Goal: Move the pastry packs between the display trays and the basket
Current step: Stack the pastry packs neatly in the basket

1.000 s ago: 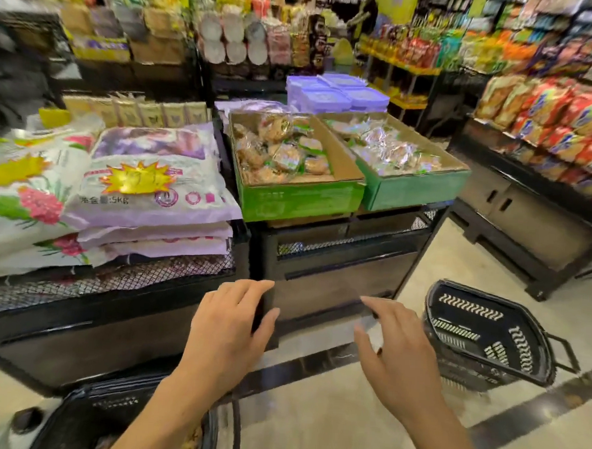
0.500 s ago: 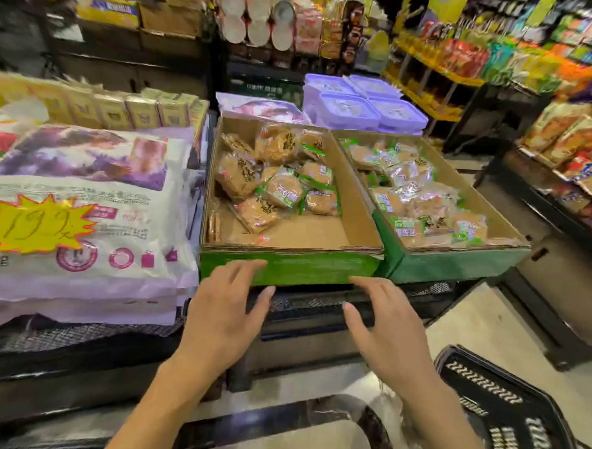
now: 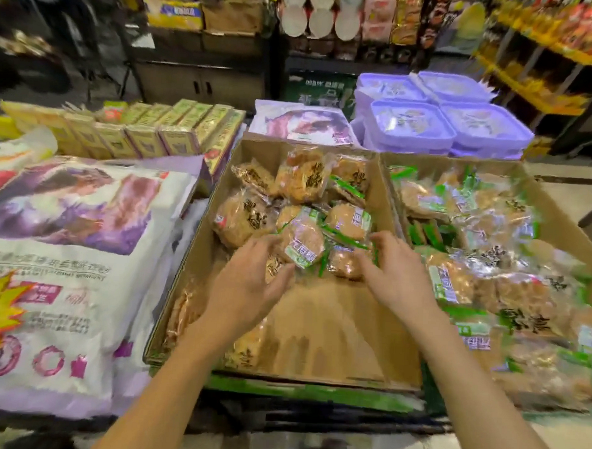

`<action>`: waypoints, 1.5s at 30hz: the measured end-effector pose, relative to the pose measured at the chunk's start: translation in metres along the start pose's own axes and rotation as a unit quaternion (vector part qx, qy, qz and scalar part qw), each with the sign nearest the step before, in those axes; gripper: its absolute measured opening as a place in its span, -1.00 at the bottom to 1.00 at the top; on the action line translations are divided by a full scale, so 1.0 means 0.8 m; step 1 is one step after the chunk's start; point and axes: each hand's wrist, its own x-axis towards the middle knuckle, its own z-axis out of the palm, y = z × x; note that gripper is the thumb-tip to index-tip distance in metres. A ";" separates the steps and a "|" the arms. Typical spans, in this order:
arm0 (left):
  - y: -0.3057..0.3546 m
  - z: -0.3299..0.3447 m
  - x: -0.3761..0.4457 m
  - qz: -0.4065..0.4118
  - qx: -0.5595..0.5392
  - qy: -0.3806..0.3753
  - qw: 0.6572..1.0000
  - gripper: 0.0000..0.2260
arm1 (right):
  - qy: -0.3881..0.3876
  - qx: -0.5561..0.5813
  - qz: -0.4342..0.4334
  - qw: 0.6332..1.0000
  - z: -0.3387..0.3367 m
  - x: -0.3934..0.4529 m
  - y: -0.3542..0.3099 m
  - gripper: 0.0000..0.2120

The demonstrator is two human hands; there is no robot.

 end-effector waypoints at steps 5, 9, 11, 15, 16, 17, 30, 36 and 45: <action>-0.019 0.046 0.106 -0.091 0.039 -0.075 0.992 -0.37 | -0.061 0.032 0.066 0.995 0.021 0.095 -0.005 -0.60; -0.029 0.076 0.140 -0.139 0.054 -0.123 0.981 -0.24 | -0.074 0.045 0.089 0.992 0.036 0.127 -0.009 -0.56; -0.036 0.089 0.148 -0.159 0.059 -0.138 0.976 -0.15 | -0.077 0.031 0.087 0.993 0.041 0.140 -0.007 -0.50; -0.055 0.100 0.154 -0.192 0.075 -0.151 0.967 -0.12 | -0.095 0.030 0.125 0.987 0.055 0.149 -0.006 -0.39; -0.059 0.101 0.154 -0.203 0.066 -0.151 0.965 -0.12 | -0.098 0.038 0.134 0.985 0.059 0.148 -0.006 -0.36; -0.062 0.102 0.154 -0.212 0.054 -0.149 0.964 -0.09 | -0.096 0.046 0.142 0.984 0.062 0.147 -0.005 -0.34; -0.059 0.035 0.109 -0.237 -0.160 0.002 0.958 -0.54 | 0.009 0.191 0.173 0.966 0.062 0.130 -0.020 -0.09; -0.059 -0.024 0.082 -0.209 -0.390 0.049 0.895 -0.53 | 0.002 0.256 0.218 0.942 0.060 0.092 -0.037 -0.46; 0.029 -0.001 0.052 -0.198 -0.541 -0.118 0.809 -0.50 | 0.237 0.583 0.267 0.730 -0.043 -0.116 -0.012 -0.61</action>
